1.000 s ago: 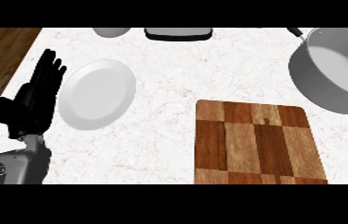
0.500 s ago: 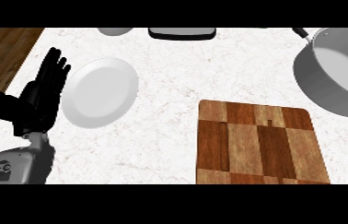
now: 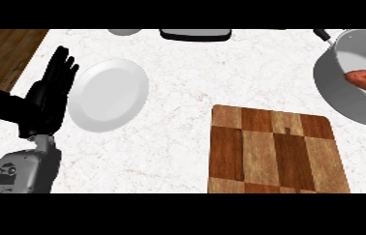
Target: Pick the sweet potato from the cutting board and place it in the pot
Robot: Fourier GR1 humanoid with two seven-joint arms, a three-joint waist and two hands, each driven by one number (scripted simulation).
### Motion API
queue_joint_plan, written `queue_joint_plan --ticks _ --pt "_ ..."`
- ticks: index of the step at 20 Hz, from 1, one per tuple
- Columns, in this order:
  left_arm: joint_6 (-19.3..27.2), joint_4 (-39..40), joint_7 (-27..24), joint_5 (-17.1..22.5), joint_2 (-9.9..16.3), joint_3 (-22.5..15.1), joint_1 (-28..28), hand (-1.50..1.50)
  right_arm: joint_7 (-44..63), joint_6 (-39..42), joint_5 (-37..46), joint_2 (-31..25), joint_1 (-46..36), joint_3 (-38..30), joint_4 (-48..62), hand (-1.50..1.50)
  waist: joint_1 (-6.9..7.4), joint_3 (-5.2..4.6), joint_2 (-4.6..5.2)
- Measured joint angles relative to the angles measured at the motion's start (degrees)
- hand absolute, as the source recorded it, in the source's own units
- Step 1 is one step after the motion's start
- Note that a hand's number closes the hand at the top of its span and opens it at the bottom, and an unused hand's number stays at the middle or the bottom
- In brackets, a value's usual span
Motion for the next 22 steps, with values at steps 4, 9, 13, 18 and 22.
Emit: queue_joint_plan --ticks 4,9,13,18,22 --pt "-0.1 0.8 -0.5 -0.1 -0.4 -0.2 -0.7 0.0 -2.0 -0.5 2.0 0.3 -5.1 0.6 10.6 -1.5 0.33 -0.11 0.06" --pt "-0.1 0.3 -0.1 -0.2 -0.5 -0.3 -0.9 0.0 -1.8 4.1 2.9 0.3 -9.6 1.1 20.4 -1.5 1.04 0.05 0.36" --pt "-0.3 0.4 -0.6 -0.3 -0.6 -0.4 -0.4 0.0 -4.8 11.3 2.1 0.3 -12.1 1.0 25.4 -1.5 1.01 0.13 0.45" --pt "0.1 -0.4 -0.3 -0.7 -0.9 -0.7 0.0 0.0 -8.8 20.1 -3.7 0.5 -14.4 -4.1 29.6 -1.5 0.84 0.23 0.41" --pt "0.1 -0.1 -0.9 -0.7 -1.1 -0.6 0.0 0.0 -8.1 24.8 -7.6 -1.9 -16.0 -8.0 32.5 -1.5 0.78 0.25 0.6"
